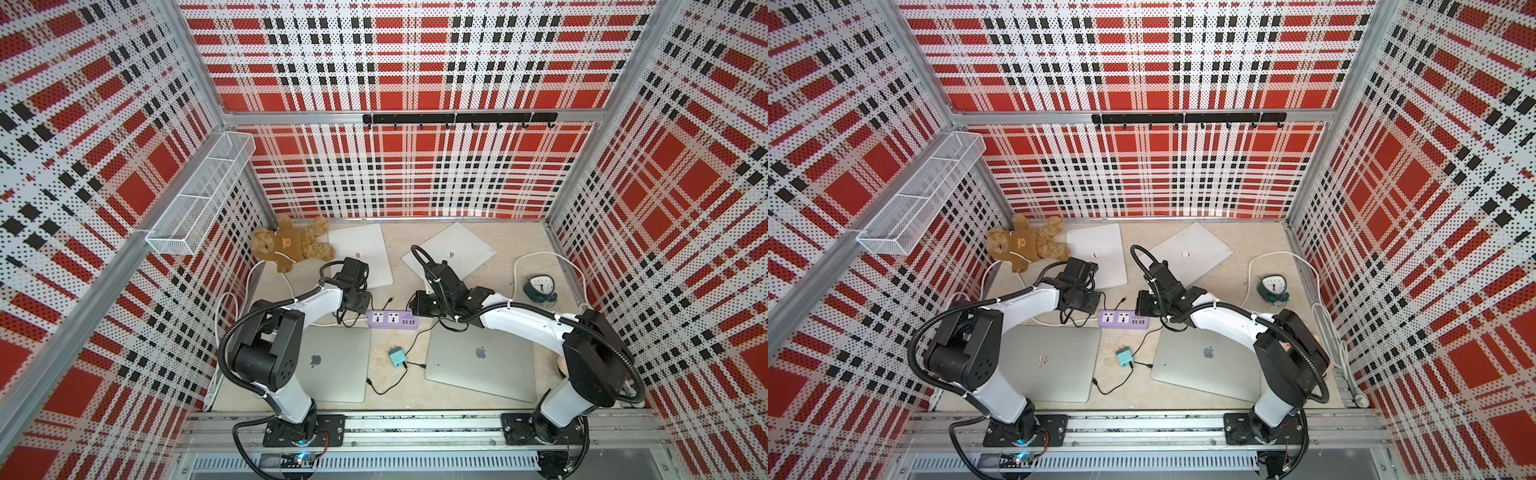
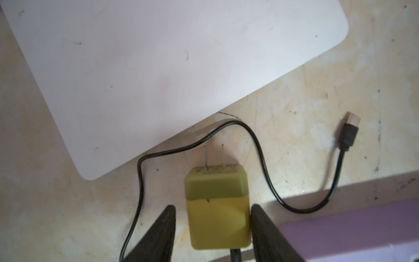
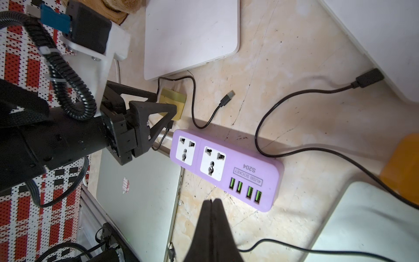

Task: Unplug the laptop charger
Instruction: Place the plug at the center of the board, then adjust the plug at the center of the board.

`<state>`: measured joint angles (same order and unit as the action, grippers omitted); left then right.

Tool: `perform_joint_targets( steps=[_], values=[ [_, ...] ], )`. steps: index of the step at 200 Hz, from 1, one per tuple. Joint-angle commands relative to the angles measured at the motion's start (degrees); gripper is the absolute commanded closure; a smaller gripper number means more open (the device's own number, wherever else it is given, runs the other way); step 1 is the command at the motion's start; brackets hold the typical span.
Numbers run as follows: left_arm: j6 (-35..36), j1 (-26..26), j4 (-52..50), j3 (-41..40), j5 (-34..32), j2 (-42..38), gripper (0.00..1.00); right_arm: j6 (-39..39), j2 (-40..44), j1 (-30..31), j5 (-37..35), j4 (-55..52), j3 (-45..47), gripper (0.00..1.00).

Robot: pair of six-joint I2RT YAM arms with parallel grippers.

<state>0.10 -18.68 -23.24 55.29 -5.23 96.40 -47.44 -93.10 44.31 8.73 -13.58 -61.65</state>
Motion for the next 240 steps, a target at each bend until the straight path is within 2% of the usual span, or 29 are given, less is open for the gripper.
perform_joint_targets(
  steps=[1,56,88,137,183,240],
  values=[
    [0.3,0.6,-0.6,0.7,-0.2,0.1,0.49,0.2,2.1,-0.3,-0.9,-0.5,0.6,0.98],
    [0.0,0.4,-1.6,1.9,-4.5,1.2,0.5,0.2,2.4,-0.3,-1.1,-0.7,0.7,0.98],
    [0.9,-1.5,-0.1,2.1,-2.2,-3.3,0.43,0.1,3.2,-0.3,-1.6,-1.0,0.9,0.98],
    [-1.4,-5.1,-2.0,3.8,-2.4,-10.3,0.42,-0.2,5.5,-0.3,-2.5,-1.5,2.8,0.97],
    [-7.0,-16.1,-4.4,0.1,-5.3,-16.8,0.43,-2.0,12.4,-0.3,-5.6,-2.4,7.8,0.96],
    [-19.3,-36.7,-3.6,-8.5,-14.9,-22.3,0.44,-1.5,22.7,-2.5,-8.4,-6.1,12.3,0.95]
  ],
)
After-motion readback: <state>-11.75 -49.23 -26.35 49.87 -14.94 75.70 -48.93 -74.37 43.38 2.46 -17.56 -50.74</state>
